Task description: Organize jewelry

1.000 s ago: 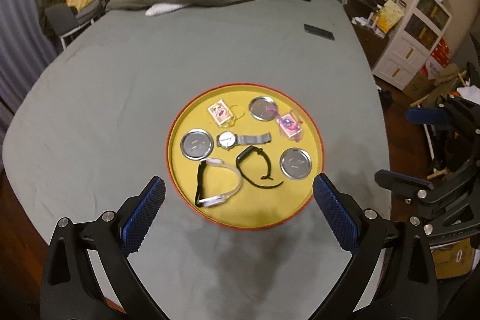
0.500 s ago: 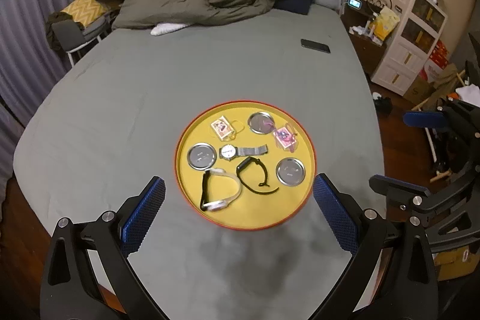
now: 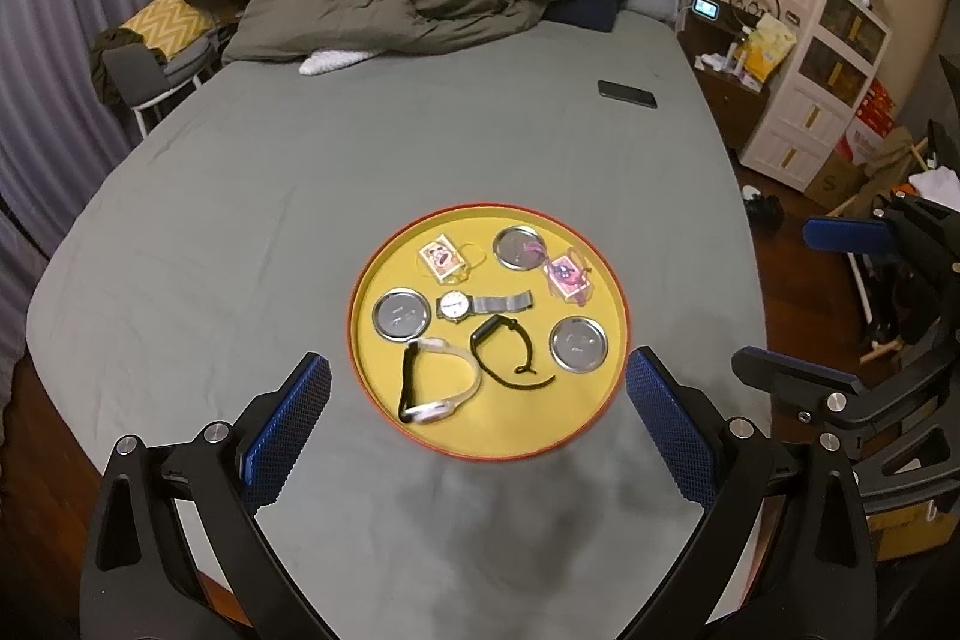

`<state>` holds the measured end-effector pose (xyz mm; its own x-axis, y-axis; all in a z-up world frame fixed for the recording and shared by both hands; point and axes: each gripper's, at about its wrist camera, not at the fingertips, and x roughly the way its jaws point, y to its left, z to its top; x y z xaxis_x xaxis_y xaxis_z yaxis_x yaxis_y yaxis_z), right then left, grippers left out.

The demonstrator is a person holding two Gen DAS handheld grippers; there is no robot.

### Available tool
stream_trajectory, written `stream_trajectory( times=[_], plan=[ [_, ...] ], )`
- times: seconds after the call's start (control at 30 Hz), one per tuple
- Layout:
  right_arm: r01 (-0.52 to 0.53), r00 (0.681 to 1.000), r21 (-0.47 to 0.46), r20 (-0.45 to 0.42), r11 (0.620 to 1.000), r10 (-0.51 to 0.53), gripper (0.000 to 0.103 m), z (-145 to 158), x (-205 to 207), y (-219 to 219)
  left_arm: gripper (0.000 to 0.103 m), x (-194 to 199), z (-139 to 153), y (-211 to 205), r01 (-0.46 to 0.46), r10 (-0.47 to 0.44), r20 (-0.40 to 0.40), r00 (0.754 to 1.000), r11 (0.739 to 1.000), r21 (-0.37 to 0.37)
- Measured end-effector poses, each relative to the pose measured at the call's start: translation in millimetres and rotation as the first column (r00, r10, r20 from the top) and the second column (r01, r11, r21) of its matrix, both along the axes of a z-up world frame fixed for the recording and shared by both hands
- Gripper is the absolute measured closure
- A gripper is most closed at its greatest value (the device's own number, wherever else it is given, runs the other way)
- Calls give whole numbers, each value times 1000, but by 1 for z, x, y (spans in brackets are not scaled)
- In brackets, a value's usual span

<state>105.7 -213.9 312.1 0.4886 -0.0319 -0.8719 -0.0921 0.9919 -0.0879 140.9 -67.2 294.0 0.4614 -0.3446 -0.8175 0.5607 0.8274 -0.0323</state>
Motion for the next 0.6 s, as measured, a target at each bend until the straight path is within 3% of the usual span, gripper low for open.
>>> stream_trajectory(
  times=[0.6],
  plan=[
    [10,1000,14,21,1000,-11,15,-3,5,2,7,5,-5,5,-15,15,-1,1000,1000,-11]
  ],
)
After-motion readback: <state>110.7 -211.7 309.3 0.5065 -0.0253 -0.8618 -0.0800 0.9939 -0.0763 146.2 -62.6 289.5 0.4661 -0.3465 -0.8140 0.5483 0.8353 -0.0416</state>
